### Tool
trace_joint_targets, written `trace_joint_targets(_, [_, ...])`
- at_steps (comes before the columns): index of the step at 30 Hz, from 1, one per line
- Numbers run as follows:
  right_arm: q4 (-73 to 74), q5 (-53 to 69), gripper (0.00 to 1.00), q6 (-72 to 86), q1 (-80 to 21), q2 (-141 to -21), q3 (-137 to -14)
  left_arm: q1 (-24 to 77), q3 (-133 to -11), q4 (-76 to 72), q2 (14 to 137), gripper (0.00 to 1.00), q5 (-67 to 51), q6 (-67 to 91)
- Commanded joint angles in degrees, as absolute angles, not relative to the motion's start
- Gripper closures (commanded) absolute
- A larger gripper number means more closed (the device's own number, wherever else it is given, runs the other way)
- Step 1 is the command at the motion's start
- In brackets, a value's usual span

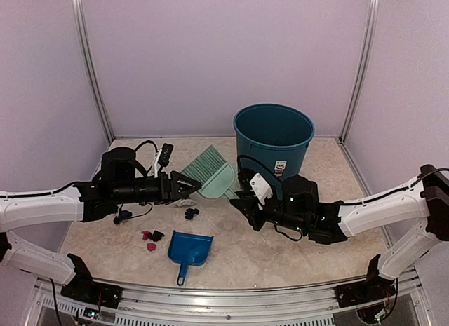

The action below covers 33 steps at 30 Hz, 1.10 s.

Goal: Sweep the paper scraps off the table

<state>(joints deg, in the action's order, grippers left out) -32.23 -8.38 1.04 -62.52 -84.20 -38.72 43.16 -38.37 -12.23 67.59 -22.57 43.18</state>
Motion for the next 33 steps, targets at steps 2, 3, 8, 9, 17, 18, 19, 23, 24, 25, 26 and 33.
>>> trace_joint_targets(2, [-35.0,-7.2,1.0,1.6,-63.0,-86.1,-42.1,43.8,-41.0,-18.2,71.1,0.43,-25.7,43.5])
trace_joint_targets(3, [-35.0,-7.2,1.0,1.9,-63.1,-86.6,-42.4,43.9,-41.2,-18.3,71.8,0.46,-25.7,43.4])
trace_joint_targets(8, [-35.2,-6.7,1.0,2.9,-63.1,-88.3,-43.3,43.9,-41.5,-19.4,74.2,0.62,-25.1,43.6])
trace_joint_targets(9, [-35.2,-6.9,1.0,3.0,-63.1,-88.5,-43.4,43.9,-41.4,-19.5,74.4,0.68,-24.7,43.7])
trace_joint_targets(17, [-36.4,-9.4,0.76,6.7,-63.1,-88.7,-42.5,43.9,-41.6,-20.1,74.8,1.0,-22.7,43.8])
trace_joint_targets(18, [-36.1,-9.4,0.61,7.4,-63.1,-88.7,-42.5,43.9,-41.7,-20.2,75.0,1.0,-22.7,43.9])
trace_joint_targets(19, [-35.8,-9.4,0.46,8.2,-63.1,-88.7,-42.5,43.9,-41.7,-20.3,75.0,1.0,-22.7,43.9])
trace_joint_targets(23, [-35.3,-8.8,0.19,11.5,-63.0,-87.5,-41.9,43.9,-41.0,-20.9,74.4,1.0,-22.5,43.7])
trace_joint_targets(24, [-35.3,-8.5,0.16,12.4,-62.9,-87.1,-41.7,43.9,-40.9,-21.0,74.0,1.0,-22.3,43.3])
trace_joint_targets(25, [-35.4,-8.0,0.13,13.4,-62.9,-86.5,-41.4,43.9,-40.9,-21.2,73.6,1.0,-22.5,42.9])
trace_joint_targets(26, [-35.7,-7.4,0.1,14.2,-62.8,-86.0,-41.1,43.9,-40.8,-21.4,72.9,1.0,-22.7,42.4])
trace_joint_targets(33, [-39.8,1.6,0.01,17.4,-62.8,-80.8,-39.0,44.0,-40.7,-25.3,67.4,1.0,-25.2,38.3])
